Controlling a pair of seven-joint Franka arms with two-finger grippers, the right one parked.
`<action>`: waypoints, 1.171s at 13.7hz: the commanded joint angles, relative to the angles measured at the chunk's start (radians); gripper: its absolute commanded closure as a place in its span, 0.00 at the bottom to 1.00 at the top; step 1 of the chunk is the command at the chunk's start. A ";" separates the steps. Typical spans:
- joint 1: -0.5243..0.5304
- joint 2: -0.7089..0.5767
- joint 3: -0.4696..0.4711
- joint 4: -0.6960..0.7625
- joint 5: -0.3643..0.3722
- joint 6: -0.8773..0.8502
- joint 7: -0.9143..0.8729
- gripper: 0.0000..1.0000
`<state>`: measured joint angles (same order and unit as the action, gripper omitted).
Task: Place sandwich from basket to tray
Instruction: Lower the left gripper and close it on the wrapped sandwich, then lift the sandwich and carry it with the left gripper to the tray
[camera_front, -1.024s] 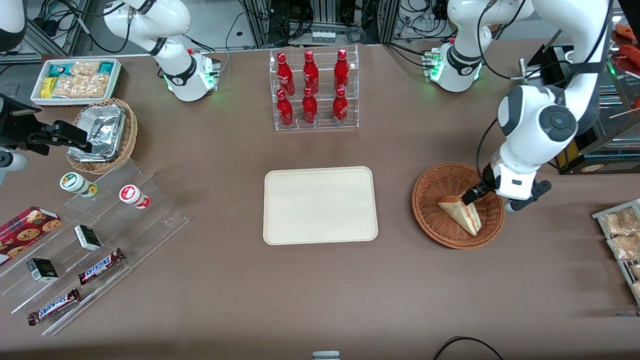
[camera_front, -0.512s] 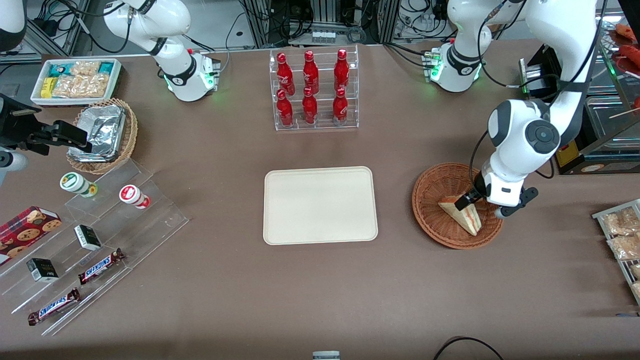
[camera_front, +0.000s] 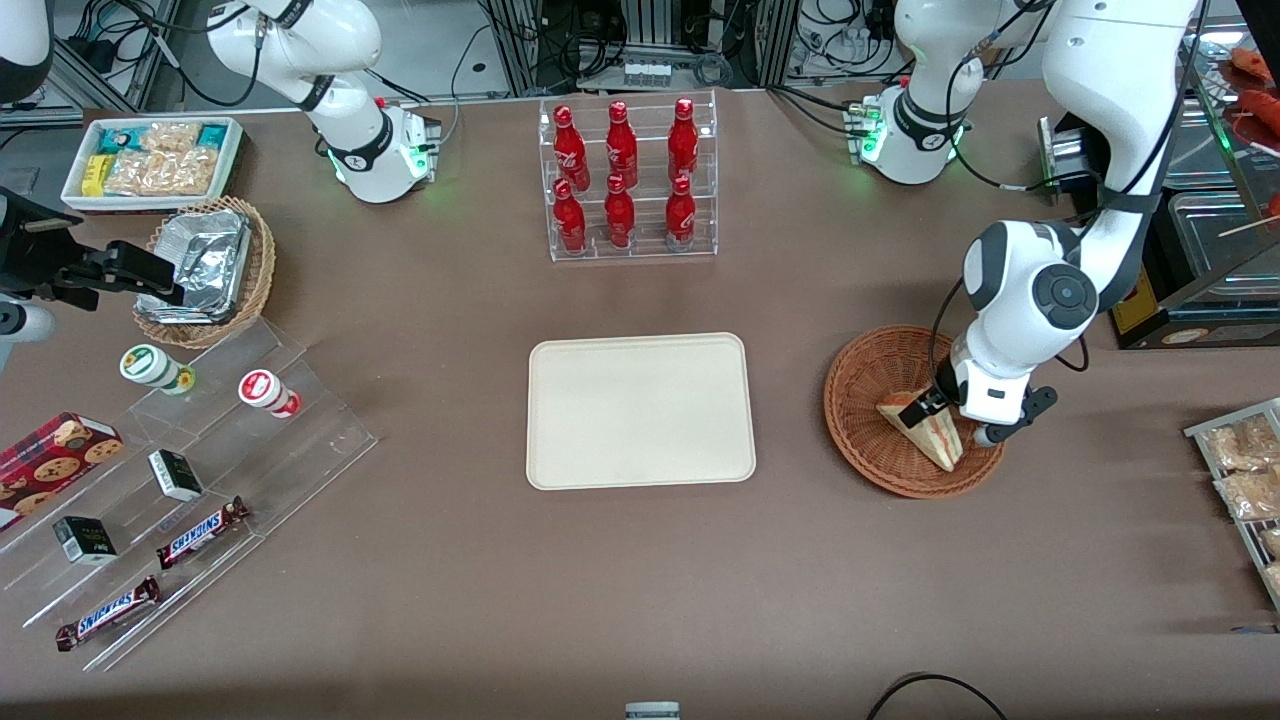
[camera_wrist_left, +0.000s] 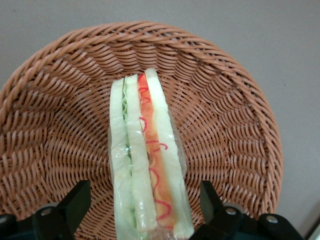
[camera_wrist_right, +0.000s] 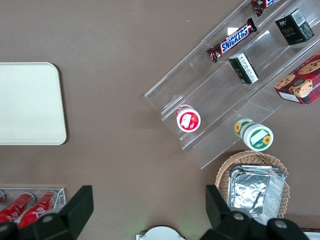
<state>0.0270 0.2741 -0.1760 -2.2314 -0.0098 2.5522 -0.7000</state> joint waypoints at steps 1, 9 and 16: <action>-0.001 0.007 -0.002 0.004 0.011 0.016 -0.013 0.91; -0.001 -0.137 -0.043 0.125 0.020 -0.257 0.005 1.00; -0.001 -0.075 -0.258 0.415 0.037 -0.511 0.014 1.00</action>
<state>0.0241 0.1459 -0.3691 -1.8598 0.0033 2.0550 -0.6944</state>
